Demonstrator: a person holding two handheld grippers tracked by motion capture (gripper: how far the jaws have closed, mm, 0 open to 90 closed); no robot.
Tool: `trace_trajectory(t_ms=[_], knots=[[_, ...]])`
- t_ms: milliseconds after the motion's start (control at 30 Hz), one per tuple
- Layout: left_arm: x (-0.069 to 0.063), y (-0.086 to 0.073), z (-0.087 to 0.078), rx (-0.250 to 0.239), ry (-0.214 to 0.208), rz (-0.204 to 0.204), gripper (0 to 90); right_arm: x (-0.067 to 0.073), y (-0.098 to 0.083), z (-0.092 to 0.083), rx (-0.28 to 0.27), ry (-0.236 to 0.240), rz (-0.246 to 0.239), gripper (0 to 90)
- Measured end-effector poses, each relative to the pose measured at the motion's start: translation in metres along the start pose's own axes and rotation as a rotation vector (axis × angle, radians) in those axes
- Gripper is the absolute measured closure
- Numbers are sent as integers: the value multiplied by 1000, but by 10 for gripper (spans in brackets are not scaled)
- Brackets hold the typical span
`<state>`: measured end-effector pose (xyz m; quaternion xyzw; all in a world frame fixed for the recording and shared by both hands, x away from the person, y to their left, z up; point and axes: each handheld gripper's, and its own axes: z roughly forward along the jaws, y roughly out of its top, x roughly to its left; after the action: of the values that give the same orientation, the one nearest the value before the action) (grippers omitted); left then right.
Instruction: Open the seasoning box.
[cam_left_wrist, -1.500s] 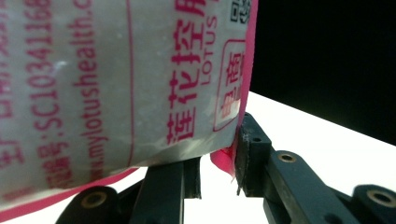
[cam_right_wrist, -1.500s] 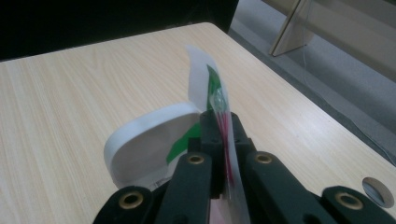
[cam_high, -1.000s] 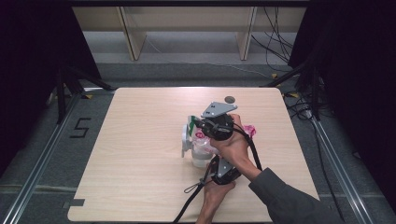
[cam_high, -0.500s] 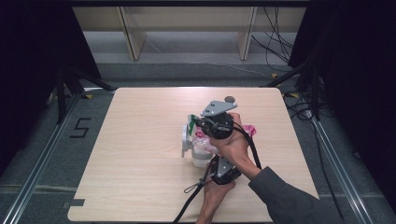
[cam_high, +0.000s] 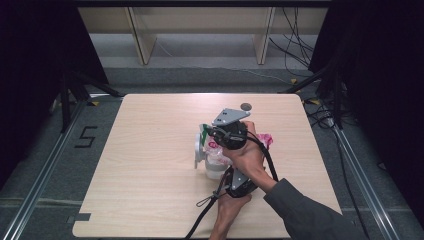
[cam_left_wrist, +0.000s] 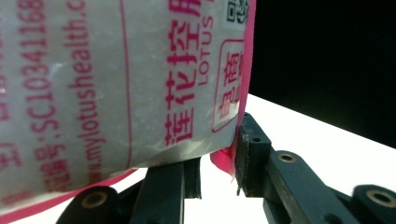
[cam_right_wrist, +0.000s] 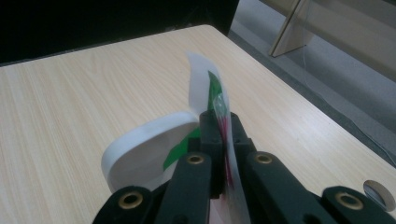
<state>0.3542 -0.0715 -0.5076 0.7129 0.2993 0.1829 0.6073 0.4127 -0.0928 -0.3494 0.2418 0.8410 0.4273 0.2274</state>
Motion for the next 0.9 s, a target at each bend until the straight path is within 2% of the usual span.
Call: trace_trajectory(t_ms=[100, 233, 300, 400, 467, 500, 533, 600, 700, 733, 800, 867, 900], knots=[[0, 1, 0, -3, -3, -6, 739, 0, 0, 0, -3, -1, 9, 900], [-1, 0, 1, -13, 0, -10, 739, 3, -1, 2, 9, -8, -8, 900], [-2, 0, 0, -11, -4, -9, 738, 2, 0, 1, 3, -6, 11, 900], [-2, 1, 0, -9, -5, -9, 739, 1, 0, 1, 1, -3, 12, 900], [-2, 0, 0, -9, 1, -5, 738, 1, -1, 2, 3, 2, -6, 899], [1, 1, -1, -12, 18, 38, 738, 3, -1, 2, 10, 0, -6, 899], [3, 1, -1, -14, 33, 58, 738, 3, -1, 3, 13, -3, -18, 899], [2, 1, -1, -12, 16, 30, 739, 4, -2, 3, 13, -1, -3, 899], [2, 1, -1, -15, 13, 28, 739, 5, -2, 3, 21, -3, -3, 898], [-2, 0, 0, -17, -6, -24, 739, 4, -2, 3, 16, -1, -5, 898], [-2, 1, 0, -16, -11, -18, 739, 2, -1, 2, -2, 9, 16, 898], [-3, 2, -2, -19, -39, -28, 738, 1, 1, 0, -2, 12, 13, 898], [-3, 2, -2, -19, -39, -29, 739, 1, 1, -1, -4, 10, 14, 898]])
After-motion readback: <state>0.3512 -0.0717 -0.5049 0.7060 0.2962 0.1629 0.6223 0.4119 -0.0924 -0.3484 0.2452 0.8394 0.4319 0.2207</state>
